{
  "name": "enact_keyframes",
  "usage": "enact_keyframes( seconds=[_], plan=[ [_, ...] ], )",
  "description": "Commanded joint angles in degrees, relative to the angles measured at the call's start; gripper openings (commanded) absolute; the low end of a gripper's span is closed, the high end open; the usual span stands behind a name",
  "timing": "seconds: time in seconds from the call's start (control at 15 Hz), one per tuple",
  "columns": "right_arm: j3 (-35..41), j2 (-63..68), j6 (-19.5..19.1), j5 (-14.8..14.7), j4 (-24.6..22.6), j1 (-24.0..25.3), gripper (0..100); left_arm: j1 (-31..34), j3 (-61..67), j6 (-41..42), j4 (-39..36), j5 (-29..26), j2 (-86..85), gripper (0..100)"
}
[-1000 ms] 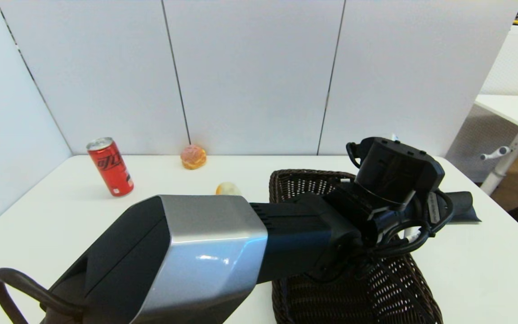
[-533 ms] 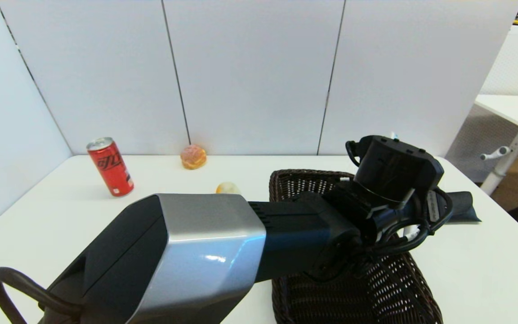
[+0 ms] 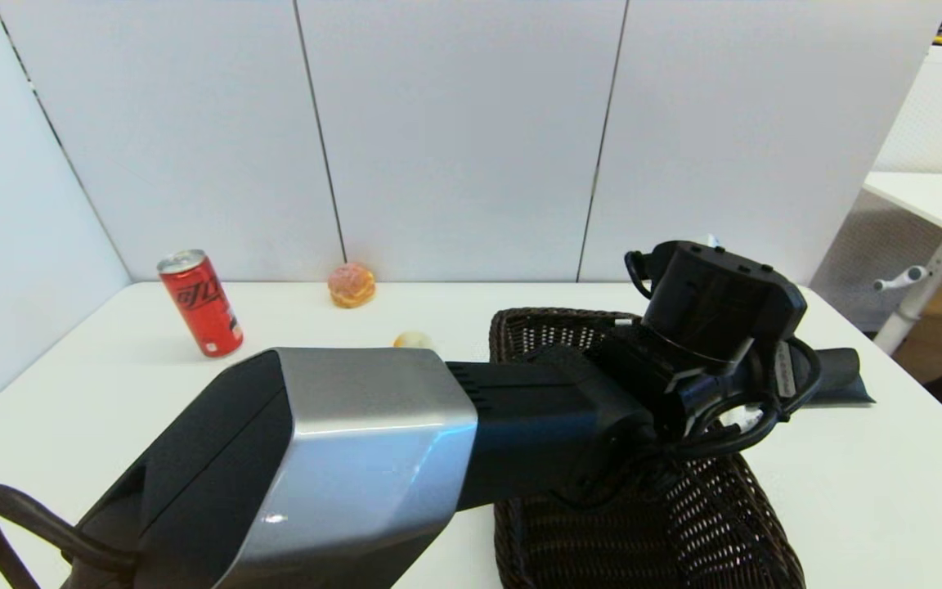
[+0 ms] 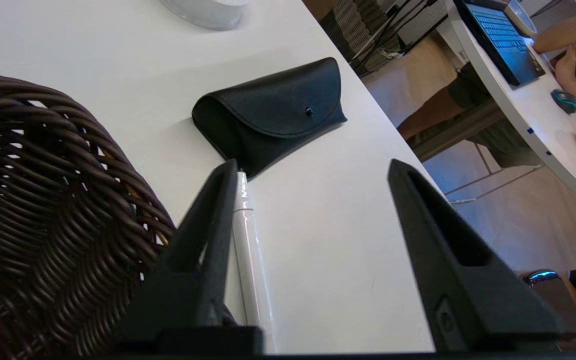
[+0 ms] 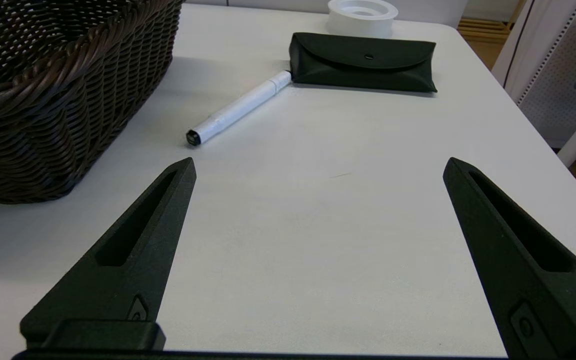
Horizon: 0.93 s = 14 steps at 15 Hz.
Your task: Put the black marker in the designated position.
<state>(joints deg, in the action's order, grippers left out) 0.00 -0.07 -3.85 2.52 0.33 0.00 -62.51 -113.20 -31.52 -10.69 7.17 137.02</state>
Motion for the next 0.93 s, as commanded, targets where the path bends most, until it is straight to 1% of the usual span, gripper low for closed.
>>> enact_keyframes(
  seconds=[0.07, 0.2, 0.27, 0.33, 0.47, 0.53, 0.6, 0.67, 0.93],
  plan=[
    [0.0, 0.1, 0.0, 0.0, 0.0, 0.0, 100, 1.5, 0.4, 3.1, 6.3, 0.1, -5.7, 100],
    [0.0, 0.1, 0.0, 0.0, 0.0, 0.0, 100, 3.2, 0.8, 6.5, 10.6, 0.1, -10.8, 100],
    [0.0, 0.1, 0.0, 0.0, 0.0, 0.0, 100, 4.0, 1.6, 8.1, 14.3, 0.2, -14.5, 100],
    [0.0, 0.1, 0.0, 0.0, 0.0, 0.0, 100, 5.3, 3.1, 11.0, 20.0, 0.7, -19.8, 100],
    [0.0, 0.1, 0.0, 0.0, 0.0, 0.0, 100, 7.8, 5.8, 15.4, 28.7, 2.1, -29.1, 100],
    [0.0, 0.1, 0.0, 0.0, 0.0, 0.0, 100, 9.1, 7.7, 17.5, 32.0, 2.9, -33.8, 100],
    [0.0, 0.1, 0.0, 0.0, 0.0, 0.0, 100, 10.7, 10.7, 19.5, 34.1, 3.2, -38.3, 100],
    [0.0, 0.1, 0.0, 0.0, 0.0, 0.0, 100, 12.9, 14.4, 21.5, 34.3, 3.2, -42.8, 100],
    [0.0, 0.1, 0.0, 0.0, 0.0, 0.0, 100, 25.8, 33.1, 34.2, 33.0, 3.0, -61.3, 100]
  ],
)
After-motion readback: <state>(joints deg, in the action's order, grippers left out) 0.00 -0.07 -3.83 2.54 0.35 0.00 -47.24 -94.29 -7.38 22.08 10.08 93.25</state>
